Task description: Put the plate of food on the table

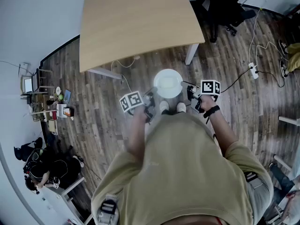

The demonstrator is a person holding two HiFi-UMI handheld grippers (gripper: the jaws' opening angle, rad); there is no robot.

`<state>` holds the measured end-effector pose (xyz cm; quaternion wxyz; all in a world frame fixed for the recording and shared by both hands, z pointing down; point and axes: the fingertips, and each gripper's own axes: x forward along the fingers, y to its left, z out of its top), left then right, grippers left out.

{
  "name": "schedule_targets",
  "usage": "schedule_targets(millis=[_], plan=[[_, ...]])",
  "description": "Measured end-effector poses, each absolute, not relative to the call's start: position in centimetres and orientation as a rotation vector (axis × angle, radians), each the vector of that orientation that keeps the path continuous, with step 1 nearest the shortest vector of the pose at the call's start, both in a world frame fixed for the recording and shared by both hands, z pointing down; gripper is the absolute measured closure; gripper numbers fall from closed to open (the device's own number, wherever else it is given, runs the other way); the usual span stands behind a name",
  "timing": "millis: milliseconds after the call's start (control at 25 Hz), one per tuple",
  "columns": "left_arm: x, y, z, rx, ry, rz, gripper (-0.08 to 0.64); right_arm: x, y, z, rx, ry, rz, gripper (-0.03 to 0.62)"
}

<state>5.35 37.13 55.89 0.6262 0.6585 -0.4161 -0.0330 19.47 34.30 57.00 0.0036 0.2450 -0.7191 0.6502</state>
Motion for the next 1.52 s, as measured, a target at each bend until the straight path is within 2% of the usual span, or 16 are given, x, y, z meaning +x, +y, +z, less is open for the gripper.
schedule_targets(millis=[920, 1240, 1520], plan=[[6.3, 39.6, 56.6, 1.483, -0.986, -0.137, 0.540, 20.2, 35.3, 56.7, 0.708, -2.382, 1.890, 0.571], [6.0, 36.9, 58.0, 1.468, -0.957, -0.141, 0.541, 19.6, 32.4, 58.2, 0.797, -2.393, 1.755, 0.561], [2.6, 31.2, 58.7, 1.461, -0.923, -0.122, 0.540, 16.4, 27.4, 58.1, 0.853, -2.409, 1.715, 0.561]])
